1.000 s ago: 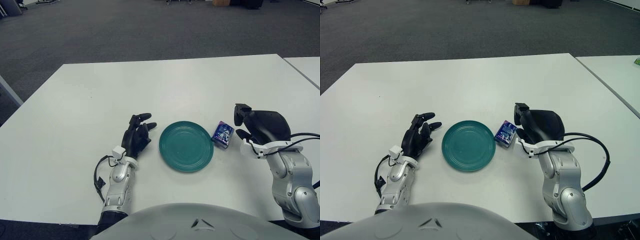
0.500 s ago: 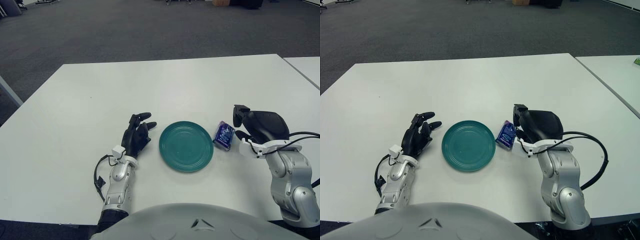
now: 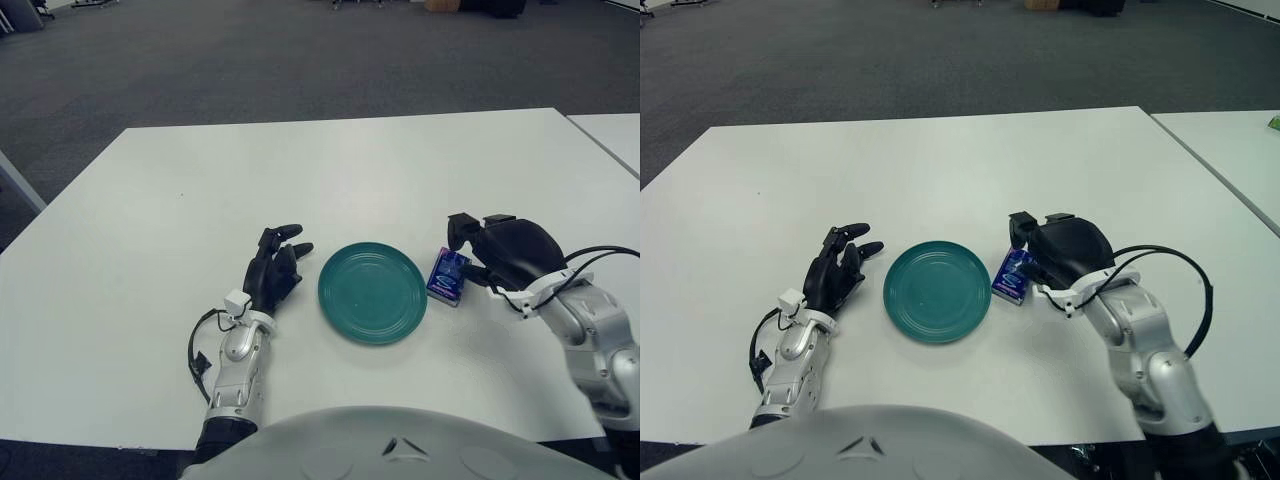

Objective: Put the gum into the plate.

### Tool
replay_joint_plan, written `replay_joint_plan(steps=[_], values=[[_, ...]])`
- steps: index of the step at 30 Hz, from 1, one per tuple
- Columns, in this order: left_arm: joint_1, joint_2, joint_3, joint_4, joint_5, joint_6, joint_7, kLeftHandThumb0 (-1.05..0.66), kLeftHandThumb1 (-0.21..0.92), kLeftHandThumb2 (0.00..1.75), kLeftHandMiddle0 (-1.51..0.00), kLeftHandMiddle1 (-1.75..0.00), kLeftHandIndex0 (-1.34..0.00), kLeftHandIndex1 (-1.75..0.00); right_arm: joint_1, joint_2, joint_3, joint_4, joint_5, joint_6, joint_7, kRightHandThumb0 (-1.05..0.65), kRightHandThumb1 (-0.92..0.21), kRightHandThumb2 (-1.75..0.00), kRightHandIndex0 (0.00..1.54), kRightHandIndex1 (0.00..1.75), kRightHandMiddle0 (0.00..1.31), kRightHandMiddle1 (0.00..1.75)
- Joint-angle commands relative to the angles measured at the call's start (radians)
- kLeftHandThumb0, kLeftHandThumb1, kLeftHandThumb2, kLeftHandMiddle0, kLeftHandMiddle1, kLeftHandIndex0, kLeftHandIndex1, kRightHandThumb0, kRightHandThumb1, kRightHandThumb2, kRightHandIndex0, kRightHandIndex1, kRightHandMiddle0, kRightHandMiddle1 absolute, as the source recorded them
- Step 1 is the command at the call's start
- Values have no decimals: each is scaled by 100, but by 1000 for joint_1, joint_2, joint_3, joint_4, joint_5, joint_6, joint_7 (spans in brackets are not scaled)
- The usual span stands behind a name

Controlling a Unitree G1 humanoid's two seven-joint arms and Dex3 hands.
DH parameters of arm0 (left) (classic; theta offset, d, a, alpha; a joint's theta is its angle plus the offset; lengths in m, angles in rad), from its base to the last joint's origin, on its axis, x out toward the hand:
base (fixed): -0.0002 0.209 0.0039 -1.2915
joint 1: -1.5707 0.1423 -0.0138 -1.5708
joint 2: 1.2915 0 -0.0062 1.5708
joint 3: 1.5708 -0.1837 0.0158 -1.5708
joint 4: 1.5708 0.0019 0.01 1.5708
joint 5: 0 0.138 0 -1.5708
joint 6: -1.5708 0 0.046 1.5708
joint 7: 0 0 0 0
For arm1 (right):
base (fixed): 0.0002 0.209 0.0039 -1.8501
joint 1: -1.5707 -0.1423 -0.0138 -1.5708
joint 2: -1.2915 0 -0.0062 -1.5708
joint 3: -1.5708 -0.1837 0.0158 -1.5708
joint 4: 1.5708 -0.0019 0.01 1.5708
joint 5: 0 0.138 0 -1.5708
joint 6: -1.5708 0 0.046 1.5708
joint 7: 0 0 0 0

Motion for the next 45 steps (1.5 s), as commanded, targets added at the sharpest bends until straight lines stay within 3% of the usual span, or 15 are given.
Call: replay_joint_plan(steps=[1, 4, 13, 27, 45], values=[[13, 10, 7, 39, -4, 33, -6, -74, 92, 79, -38, -105, -16, -129, -45, -94, -7, 33, 41, -91, 20, -89, -92, -57, 12, 22, 0, 51], [12, 11, 9, 40, -5, 34, -7, -75, 92, 79, -38, -105, -16, -129, -65, -131, -1, 57, 68, -133, 31, -97, -92, -62, 9, 9, 0, 34], [15, 10, 12, 33, 7, 18, 3, -75, 92, 79, -39, -107, -18, -130, -147, -216, 30, 121, 139, -264, 72, -104, -92, -68, 3, 1, 0, 4], [19, 9, 11, 35, 12, -14, 4, -77, 92, 80, -38, -107, -17, -130, -232, -272, 75, 205, 214, -407, 111, -105, -92, -73, 5, 1, 0, 0], [36, 13, 16, 9, -5, 0, -10, -79, 92, 79, -38, -107, -20, -131, -280, -226, 145, 288, 171, -436, 83, -105, -92, -81, 14, 4, 6, 4]])
